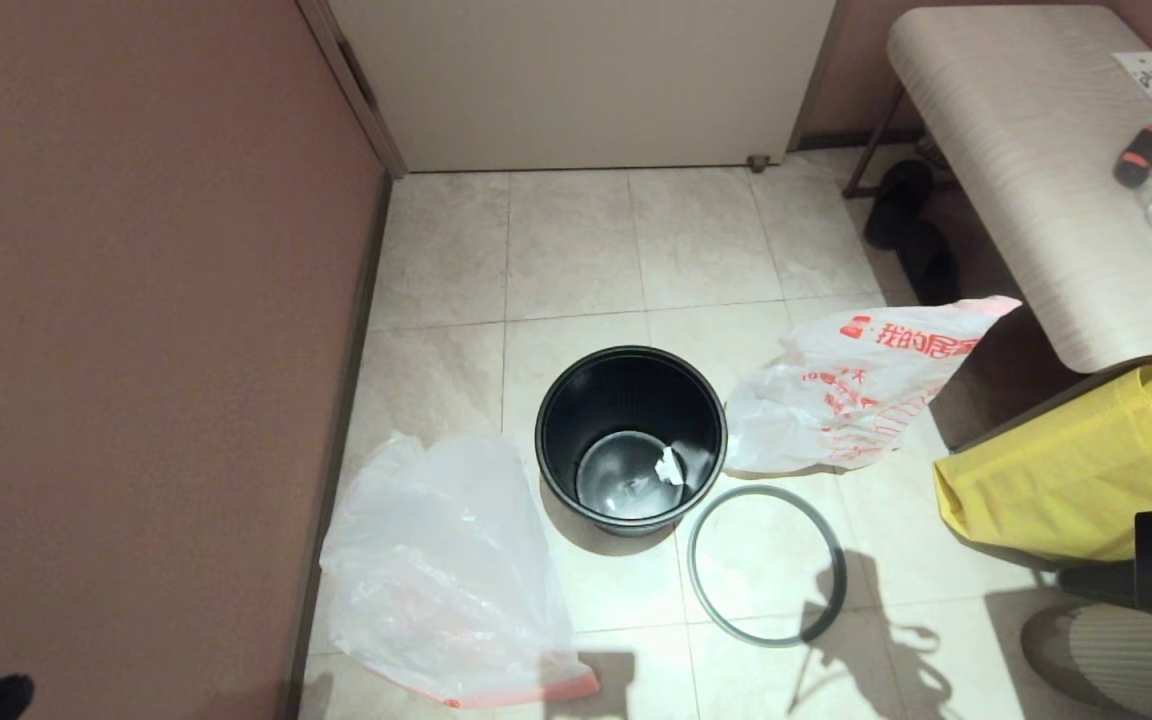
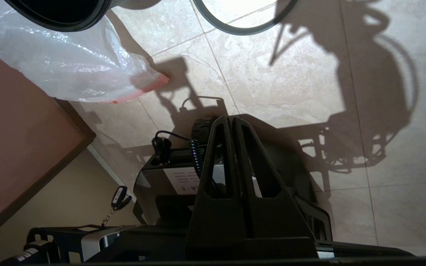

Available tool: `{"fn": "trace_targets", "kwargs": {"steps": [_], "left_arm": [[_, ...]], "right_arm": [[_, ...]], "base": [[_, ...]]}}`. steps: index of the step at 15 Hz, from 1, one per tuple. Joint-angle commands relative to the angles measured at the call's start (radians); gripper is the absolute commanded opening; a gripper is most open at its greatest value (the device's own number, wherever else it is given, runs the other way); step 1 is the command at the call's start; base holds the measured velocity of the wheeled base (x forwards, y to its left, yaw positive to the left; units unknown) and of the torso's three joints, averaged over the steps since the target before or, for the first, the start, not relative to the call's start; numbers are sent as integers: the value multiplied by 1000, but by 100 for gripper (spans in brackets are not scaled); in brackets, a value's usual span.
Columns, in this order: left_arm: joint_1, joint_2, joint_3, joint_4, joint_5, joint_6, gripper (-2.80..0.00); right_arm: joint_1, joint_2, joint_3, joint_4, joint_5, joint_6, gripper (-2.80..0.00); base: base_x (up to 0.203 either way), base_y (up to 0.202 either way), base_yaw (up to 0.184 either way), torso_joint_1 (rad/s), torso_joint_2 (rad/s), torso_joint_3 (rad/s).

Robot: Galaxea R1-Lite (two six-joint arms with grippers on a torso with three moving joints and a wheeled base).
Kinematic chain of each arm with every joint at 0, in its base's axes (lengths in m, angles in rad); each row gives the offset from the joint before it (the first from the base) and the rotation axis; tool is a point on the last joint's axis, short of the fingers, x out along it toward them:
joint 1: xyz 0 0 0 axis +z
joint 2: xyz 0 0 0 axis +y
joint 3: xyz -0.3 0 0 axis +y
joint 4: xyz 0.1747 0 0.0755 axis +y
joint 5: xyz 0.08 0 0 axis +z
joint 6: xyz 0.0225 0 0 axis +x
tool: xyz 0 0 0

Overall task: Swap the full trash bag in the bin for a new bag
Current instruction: Pick up a new trash bag

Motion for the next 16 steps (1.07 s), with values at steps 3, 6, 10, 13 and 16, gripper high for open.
{"fn": "trace_targets", "kwargs": {"steps": [3, 6, 10, 13, 16], "left_arm": [[-64, 589, -153, -35, 78, 42, -280], [-203, 979, -257, -91, 286, -30, -280], [-372, 1397, -445, -68, 464, -211, -280], [-386, 1617, -641, -11, 449, -286, -280], [-377, 1755, -788, 62, 425, -346, 0]], "right_arm": [[1, -8, 29, -3, 2, 4, -280], [2, 15, 36, -8, 7, 6, -280], [3, 56, 40, -61, 35, 4, -280], [1, 68, 56, -76, 62, 4, -280], [-1, 132, 97, -186, 78, 4, -280]], "base": [[0, 0, 0, 0, 0, 0], [0, 0, 0, 0, 0, 0], [0, 0, 0, 0, 0, 0], [0, 0, 0, 0, 0, 0], [0, 0, 0, 0, 0, 0]]}}
